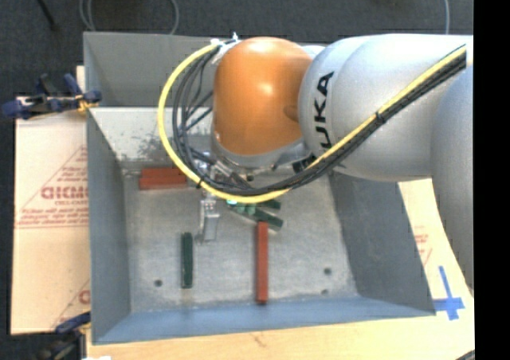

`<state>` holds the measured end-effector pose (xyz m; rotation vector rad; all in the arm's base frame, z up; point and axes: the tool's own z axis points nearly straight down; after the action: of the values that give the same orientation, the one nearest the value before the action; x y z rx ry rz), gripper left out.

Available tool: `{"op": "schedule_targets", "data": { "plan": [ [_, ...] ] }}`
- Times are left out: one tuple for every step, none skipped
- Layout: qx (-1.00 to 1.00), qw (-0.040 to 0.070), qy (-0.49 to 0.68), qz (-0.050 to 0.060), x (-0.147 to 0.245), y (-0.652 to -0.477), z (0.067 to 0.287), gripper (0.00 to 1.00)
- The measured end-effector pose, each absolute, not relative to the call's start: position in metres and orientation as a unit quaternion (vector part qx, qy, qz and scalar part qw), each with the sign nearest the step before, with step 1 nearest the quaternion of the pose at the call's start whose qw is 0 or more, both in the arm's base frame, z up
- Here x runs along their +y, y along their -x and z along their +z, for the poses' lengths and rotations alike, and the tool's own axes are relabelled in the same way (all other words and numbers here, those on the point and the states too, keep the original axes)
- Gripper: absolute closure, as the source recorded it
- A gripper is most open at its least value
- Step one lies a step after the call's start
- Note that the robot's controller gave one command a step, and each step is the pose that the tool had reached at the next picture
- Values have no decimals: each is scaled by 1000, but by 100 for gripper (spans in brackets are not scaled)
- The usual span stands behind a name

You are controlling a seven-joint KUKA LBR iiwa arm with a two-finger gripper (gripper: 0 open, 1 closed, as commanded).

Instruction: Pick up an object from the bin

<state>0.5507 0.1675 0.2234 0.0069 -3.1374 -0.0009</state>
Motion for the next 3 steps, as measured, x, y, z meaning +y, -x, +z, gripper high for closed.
{"op": "schedule_targets", "data": {
  "plan": [
    [-1000,-2,0,-1,166,-552,228,0],
    [-998,-3,-58,0,163,-547,189,0],
    [-976,-1,-220,0,151,-527,164,0]
  ]
}}
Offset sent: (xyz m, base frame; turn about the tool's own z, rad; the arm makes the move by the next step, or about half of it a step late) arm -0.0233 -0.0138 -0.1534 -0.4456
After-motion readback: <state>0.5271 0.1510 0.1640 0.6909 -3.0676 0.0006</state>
